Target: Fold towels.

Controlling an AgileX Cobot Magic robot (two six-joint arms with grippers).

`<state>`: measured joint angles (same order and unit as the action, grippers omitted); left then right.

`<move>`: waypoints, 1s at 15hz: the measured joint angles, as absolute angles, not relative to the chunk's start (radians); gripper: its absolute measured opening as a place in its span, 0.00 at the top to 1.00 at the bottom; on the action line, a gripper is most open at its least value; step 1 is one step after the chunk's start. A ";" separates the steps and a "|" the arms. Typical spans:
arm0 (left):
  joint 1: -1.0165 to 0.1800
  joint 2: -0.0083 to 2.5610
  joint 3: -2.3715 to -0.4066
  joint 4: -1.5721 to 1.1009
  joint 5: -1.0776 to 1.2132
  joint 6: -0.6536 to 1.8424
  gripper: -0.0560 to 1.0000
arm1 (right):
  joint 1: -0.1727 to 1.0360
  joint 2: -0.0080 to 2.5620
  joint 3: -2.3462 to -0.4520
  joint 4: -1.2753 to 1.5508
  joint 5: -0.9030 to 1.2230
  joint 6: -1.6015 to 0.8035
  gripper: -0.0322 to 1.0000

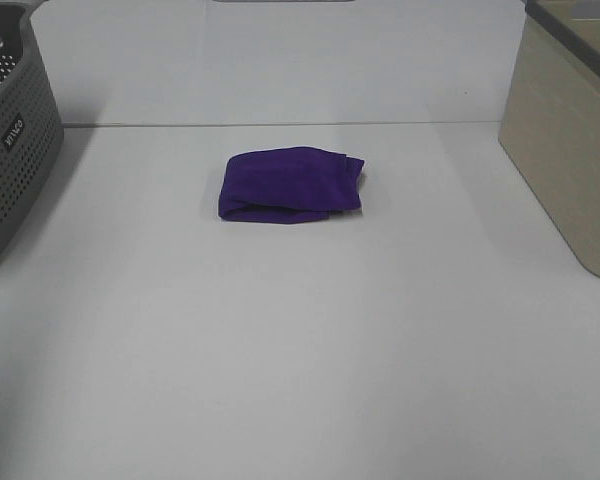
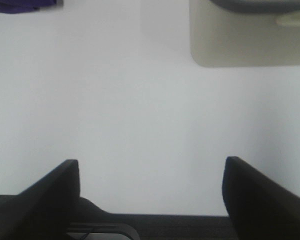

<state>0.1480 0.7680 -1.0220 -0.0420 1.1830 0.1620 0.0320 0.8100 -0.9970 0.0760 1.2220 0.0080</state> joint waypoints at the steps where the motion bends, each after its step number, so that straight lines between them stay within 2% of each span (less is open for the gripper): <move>1: 0.148 0.622 -0.920 -0.036 1.172 0.162 0.27 | 0.032 0.692 -0.898 0.041 1.222 0.033 0.19; 5: 0.148 0.224 -0.672 -0.042 1.188 0.162 0.27 | 0.032 0.350 -0.693 -0.009 1.161 0.013 0.17; 8: 0.148 0.002 -0.588 -0.044 1.219 0.162 0.27 | 0.032 0.098 -0.620 0.017 1.148 -0.014 0.17; 12: 0.148 -0.005 -0.555 -0.060 1.202 0.162 0.27 | 0.032 -0.005 -0.554 0.025 1.122 -0.014 0.19; 15: 0.148 -0.005 -0.519 -0.138 1.087 0.162 0.27 | 0.032 -0.005 -0.514 0.024 1.067 -0.017 0.19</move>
